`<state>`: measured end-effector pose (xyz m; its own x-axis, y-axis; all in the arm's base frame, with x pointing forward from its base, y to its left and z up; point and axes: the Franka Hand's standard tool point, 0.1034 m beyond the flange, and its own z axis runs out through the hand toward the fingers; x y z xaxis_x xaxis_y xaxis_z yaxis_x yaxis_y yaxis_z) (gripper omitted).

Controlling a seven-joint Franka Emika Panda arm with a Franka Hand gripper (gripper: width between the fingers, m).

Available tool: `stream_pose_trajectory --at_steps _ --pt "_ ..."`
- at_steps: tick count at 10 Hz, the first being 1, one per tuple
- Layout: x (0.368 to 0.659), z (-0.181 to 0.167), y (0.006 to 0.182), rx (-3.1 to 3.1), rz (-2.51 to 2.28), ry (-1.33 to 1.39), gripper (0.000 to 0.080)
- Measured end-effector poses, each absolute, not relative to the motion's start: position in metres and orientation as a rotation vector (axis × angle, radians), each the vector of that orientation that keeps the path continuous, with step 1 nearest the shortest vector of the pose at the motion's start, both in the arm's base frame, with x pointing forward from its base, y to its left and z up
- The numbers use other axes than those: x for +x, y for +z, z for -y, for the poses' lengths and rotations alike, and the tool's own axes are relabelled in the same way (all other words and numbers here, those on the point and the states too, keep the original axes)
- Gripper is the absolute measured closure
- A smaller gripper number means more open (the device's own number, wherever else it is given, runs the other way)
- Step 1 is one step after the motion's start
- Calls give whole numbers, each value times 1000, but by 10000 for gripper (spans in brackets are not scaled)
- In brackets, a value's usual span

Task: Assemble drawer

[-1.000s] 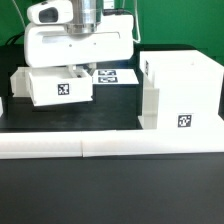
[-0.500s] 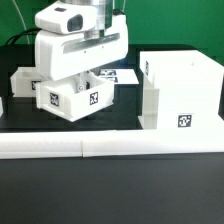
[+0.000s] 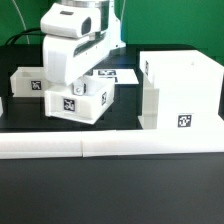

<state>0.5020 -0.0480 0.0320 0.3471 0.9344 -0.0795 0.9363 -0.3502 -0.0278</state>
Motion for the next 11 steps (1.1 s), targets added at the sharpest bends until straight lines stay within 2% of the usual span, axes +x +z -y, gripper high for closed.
stream_pose_trajectory --at_steps 3,11 --pt "510 49 34 2419 -1958 -138 758" --pt "510 47 26 2435 -1941 -147 758"
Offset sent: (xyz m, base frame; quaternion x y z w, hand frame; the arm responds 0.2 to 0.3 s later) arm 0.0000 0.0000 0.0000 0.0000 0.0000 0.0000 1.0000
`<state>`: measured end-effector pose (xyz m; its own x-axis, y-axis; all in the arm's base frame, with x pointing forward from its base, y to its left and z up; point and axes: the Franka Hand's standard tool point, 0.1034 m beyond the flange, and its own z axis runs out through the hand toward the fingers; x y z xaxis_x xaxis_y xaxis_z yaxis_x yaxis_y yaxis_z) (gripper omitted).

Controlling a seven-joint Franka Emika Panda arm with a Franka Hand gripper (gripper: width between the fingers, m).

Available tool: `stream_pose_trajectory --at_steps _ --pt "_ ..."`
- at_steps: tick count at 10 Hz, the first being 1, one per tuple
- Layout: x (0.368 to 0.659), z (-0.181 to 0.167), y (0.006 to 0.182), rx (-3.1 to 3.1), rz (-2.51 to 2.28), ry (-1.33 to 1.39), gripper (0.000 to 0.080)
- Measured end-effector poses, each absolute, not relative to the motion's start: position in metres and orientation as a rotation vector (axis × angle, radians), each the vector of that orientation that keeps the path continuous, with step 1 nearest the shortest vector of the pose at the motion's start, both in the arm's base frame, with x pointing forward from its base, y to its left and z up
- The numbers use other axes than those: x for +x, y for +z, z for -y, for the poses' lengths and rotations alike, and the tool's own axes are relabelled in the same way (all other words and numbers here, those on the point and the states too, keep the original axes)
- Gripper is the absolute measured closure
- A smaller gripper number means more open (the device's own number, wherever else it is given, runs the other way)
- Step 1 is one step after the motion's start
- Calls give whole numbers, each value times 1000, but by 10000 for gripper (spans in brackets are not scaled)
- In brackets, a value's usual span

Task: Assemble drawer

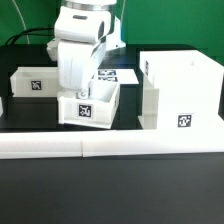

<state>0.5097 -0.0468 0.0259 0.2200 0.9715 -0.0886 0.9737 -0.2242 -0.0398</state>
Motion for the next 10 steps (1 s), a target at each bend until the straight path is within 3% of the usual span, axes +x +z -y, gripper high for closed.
stream_pose_trajectory --at_steps 10 --pt "515 38 25 2415 -1954 -119 757"
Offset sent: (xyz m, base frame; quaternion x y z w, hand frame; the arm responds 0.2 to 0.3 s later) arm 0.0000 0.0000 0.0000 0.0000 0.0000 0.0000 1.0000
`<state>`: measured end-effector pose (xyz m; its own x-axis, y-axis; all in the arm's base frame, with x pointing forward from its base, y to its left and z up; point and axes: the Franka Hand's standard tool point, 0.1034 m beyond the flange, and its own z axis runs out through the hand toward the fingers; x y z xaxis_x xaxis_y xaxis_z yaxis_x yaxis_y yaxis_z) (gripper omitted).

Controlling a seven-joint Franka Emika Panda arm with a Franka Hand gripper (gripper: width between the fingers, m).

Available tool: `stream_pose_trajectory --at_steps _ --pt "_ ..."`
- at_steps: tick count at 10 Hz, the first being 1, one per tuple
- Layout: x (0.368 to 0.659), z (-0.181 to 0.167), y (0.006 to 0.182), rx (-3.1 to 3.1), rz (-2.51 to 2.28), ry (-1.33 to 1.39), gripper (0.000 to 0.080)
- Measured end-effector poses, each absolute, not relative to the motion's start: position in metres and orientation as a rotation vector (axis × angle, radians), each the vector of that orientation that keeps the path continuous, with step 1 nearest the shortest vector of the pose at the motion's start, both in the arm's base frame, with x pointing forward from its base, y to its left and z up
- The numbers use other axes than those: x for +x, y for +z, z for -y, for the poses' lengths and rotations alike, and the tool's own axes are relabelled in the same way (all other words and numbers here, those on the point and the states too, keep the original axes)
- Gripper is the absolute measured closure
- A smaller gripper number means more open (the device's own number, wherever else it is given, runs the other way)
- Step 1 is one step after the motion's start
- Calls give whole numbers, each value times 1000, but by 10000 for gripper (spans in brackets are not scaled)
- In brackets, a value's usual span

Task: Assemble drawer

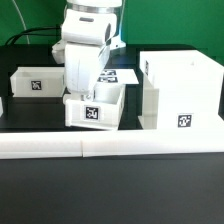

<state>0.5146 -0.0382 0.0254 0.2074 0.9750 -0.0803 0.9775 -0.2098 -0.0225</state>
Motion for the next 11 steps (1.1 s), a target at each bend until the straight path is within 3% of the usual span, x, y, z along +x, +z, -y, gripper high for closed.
stream_pose_trajectory --at_steps 11 --pt "518 36 21 2392 -1943 -81 757"
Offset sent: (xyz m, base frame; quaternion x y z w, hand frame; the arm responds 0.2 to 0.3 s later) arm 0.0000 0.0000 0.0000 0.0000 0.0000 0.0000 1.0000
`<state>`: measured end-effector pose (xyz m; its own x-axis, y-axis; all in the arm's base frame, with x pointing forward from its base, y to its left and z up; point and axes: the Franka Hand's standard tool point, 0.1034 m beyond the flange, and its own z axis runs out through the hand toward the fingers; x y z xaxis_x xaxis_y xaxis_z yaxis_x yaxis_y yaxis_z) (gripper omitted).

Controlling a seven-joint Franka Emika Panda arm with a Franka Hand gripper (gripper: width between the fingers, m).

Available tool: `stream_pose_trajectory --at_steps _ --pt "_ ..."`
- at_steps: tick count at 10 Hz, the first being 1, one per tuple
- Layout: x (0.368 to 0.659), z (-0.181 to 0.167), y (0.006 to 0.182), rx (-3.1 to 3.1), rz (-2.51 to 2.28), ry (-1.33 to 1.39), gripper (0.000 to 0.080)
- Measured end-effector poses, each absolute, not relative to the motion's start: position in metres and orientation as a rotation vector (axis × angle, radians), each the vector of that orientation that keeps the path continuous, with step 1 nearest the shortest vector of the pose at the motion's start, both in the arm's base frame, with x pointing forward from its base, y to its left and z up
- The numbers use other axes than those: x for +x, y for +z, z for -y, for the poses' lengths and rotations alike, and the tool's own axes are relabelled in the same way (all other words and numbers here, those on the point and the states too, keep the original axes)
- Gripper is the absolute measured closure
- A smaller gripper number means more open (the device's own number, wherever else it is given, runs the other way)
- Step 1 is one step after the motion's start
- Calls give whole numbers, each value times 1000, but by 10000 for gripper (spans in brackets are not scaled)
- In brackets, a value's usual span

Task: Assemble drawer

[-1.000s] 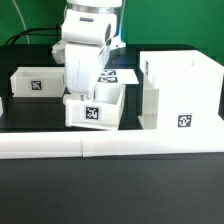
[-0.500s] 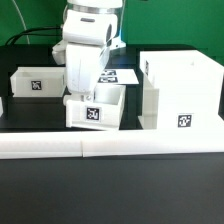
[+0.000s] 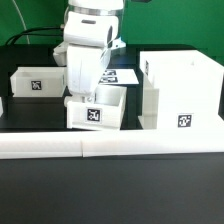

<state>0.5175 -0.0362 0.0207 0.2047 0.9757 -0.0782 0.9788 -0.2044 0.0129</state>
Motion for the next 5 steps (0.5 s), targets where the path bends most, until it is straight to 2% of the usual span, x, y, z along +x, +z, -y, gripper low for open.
stream_pose_trajectory --at_steps 5 --pt "526 29 23 2307 -1971 -16 757"
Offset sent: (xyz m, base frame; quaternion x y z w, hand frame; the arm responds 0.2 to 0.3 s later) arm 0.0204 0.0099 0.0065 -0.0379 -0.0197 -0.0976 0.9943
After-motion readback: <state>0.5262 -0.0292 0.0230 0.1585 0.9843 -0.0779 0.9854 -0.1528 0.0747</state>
